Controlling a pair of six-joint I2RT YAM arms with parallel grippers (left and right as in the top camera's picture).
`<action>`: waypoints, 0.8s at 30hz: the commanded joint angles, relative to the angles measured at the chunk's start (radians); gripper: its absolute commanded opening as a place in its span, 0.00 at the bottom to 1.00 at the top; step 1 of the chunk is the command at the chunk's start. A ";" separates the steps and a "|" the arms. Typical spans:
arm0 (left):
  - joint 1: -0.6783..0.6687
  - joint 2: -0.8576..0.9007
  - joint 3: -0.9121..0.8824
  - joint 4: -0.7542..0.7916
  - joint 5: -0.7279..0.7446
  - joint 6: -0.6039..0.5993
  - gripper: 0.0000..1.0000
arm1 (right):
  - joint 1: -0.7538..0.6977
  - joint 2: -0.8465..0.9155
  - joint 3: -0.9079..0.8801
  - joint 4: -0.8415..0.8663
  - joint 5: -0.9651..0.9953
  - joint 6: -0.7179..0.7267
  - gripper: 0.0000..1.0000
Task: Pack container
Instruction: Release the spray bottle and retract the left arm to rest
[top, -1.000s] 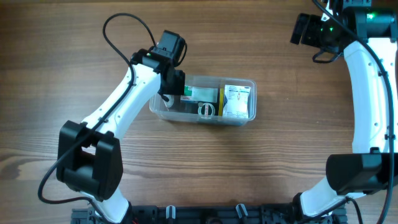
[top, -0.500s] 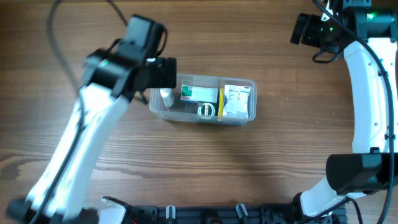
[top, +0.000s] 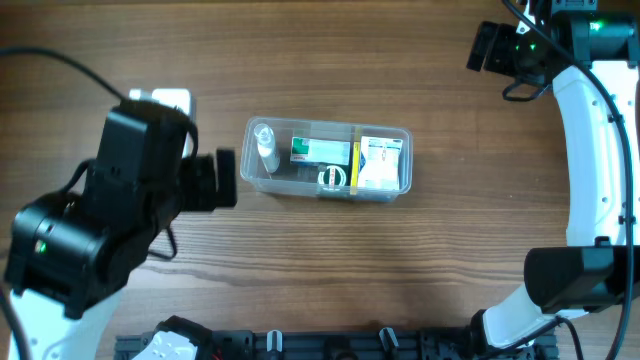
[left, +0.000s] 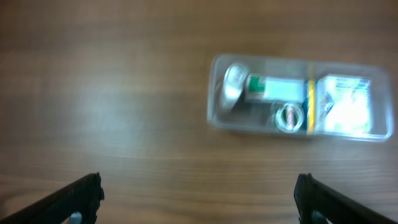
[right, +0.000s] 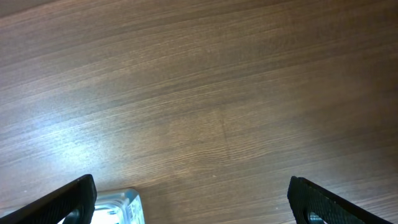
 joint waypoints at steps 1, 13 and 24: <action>0.000 -0.034 0.005 -0.098 -0.031 0.004 1.00 | 0.001 -0.001 0.008 0.003 0.017 0.013 1.00; 0.165 -0.256 -0.158 0.170 0.048 -0.014 1.00 | 0.001 -0.001 0.008 0.003 0.017 0.013 1.00; 0.326 -0.667 -0.620 0.663 0.098 -0.014 1.00 | 0.001 -0.001 0.008 0.003 0.017 0.013 1.00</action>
